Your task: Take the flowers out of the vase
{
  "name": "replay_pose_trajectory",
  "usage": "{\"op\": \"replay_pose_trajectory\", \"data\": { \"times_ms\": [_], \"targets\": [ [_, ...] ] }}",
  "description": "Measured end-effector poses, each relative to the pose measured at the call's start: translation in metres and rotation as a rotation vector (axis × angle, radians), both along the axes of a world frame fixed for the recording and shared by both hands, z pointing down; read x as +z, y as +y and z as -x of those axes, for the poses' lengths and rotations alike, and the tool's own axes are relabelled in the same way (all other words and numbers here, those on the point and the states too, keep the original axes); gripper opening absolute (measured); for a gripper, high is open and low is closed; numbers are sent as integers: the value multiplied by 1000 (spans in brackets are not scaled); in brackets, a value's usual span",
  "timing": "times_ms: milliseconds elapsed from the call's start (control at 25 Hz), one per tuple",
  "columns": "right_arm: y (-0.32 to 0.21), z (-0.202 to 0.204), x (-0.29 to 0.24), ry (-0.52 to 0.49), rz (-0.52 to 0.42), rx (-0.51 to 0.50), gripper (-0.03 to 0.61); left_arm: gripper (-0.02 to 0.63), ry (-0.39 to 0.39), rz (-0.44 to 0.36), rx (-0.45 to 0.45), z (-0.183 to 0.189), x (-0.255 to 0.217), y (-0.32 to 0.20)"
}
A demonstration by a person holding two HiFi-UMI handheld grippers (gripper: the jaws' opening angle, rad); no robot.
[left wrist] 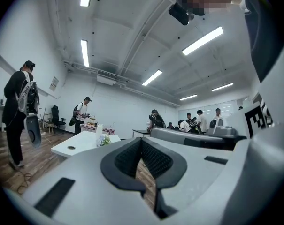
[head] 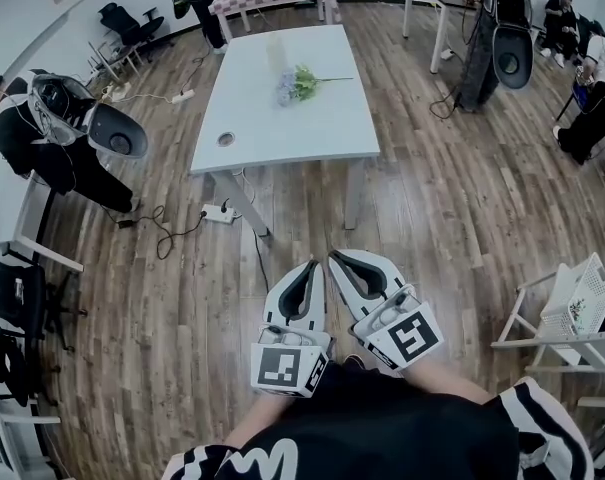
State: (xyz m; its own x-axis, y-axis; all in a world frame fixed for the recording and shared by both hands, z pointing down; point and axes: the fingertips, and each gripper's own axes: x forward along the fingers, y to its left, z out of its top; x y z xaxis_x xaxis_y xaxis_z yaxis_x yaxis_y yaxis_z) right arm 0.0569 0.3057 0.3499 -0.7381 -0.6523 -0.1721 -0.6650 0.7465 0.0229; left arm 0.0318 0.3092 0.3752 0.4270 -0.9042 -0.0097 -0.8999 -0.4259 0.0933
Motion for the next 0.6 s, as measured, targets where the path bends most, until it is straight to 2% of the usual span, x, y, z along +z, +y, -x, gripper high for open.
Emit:
{"op": "replay_pose_trajectory", "data": {
  "times_ms": [600],
  "targets": [
    [5, 27, 0, 33, -3, -5, 17, 5, 29, 5, 15, 26, 1, -2]
  ]
}}
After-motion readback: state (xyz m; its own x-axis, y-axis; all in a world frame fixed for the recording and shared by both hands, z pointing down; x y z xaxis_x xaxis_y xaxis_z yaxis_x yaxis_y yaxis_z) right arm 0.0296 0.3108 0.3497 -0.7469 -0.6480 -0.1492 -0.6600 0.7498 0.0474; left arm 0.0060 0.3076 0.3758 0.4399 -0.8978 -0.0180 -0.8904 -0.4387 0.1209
